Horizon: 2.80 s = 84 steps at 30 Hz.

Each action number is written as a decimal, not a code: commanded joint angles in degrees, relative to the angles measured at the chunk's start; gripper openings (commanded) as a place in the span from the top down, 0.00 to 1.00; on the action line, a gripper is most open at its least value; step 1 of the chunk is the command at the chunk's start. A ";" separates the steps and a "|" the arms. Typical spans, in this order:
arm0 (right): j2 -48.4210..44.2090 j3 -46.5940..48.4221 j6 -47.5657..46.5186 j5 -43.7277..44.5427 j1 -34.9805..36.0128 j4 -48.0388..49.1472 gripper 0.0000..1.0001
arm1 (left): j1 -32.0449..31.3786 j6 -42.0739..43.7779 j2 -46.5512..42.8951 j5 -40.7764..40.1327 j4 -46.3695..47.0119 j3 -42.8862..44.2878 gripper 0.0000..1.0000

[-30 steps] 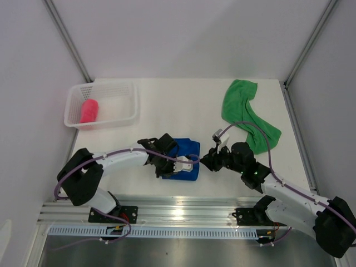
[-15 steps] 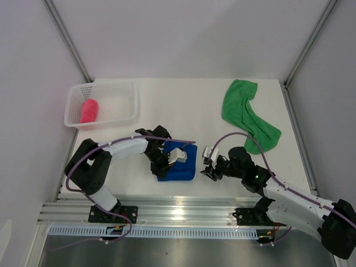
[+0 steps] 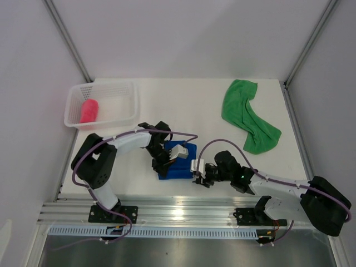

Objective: Roll the towels
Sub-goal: Roll the towel

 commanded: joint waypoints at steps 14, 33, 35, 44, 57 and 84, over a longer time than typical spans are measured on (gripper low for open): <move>-2.00 2.43 3.13 5.92 2.43 3.62 0.50 | 0.57 3.39 2.61 3.21 -3.21 3.84 0.99; 13.01 -0.02 11.38 1.18 2.43 22.66 0.53 | 0.57 3.47 2.88 3.12 -3.30 3.32 0.97; 13.18 -0.20 12.53 1.61 2.43 21.18 0.59 | 0.49 3.39 2.97 3.12 -3.21 3.40 0.96; 12.74 0.41 19.91 2.94 1.12 14.14 0.94 | 0.49 1.89 1.39 2.42 -1.99 2.61 0.69; 15.82 -0.20 34.85 -2.24 -5.91 18.08 1.00 | 0.84 -5.39 -8.54 1.19 6.44 -5.03 0.48; 13.53 2.17 41.89 -6.73 -3.01 7.80 1.00 | 0.13 -13.66 -16.20 1.54 11.45 -12.42 0.83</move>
